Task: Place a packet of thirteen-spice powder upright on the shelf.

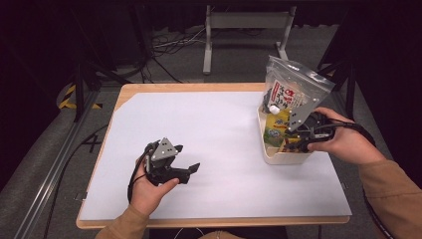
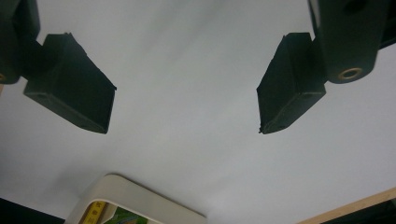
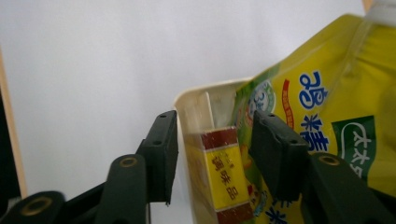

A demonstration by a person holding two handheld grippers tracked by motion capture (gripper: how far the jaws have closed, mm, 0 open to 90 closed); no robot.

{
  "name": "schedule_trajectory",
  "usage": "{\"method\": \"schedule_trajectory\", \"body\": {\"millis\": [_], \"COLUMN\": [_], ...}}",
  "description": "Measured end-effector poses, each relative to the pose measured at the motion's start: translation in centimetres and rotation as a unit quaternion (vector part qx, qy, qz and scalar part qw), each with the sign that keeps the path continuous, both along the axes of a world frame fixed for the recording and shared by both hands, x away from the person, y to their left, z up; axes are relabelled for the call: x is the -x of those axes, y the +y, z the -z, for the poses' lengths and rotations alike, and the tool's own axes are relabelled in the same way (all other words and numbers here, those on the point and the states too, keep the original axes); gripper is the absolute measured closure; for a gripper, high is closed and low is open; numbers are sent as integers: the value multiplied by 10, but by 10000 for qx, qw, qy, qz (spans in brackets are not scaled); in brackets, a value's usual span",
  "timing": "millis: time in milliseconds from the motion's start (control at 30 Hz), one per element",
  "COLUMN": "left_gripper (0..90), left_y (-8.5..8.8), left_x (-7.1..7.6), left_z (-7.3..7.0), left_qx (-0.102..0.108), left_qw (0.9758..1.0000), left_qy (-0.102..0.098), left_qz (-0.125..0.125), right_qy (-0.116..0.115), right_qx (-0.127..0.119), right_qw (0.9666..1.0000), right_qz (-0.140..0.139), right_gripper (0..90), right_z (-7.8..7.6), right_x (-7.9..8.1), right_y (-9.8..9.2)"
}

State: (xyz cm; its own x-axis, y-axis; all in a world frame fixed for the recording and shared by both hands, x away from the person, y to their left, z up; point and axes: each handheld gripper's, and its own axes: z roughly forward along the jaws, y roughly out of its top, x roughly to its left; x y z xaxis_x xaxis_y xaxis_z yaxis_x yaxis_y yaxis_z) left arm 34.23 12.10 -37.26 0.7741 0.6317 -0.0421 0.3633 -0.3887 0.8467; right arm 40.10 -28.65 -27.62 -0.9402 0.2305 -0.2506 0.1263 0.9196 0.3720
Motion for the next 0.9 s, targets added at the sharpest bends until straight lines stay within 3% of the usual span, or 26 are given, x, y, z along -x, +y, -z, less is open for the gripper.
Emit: {"method": "schedule_trajectory", "body": {"millis": [167,433,533,567,900], "left_gripper": [193,189,183,183,173], "left_y": [18,43,52,57,87], "left_x": [7,16,18,20,35], "left_z": [-2,1,2,2,-2], "left_qx": [-14,-69,-64,4,187], "left_qw": [9999,9996,9995,9994,9982], "left_qy": [-63,-66,-66,-57,-178], "left_qz": [-87,-249,-292,-327,-549], "right_qy": [-217,-313,-350,-350,-502], "right_qx": [-680,-1088,-1466,-1466,-2109], "right_qw": [9971,9918,9841,9841,9630], "right_qz": [251,590,935,935,1600], "right_gripper": [415,344,301,301,236], "right_z": [-3,0,3,3,20], "right_x": [10,23,30,30,51], "right_y": [-7,-19,-29,-29,-60]}}
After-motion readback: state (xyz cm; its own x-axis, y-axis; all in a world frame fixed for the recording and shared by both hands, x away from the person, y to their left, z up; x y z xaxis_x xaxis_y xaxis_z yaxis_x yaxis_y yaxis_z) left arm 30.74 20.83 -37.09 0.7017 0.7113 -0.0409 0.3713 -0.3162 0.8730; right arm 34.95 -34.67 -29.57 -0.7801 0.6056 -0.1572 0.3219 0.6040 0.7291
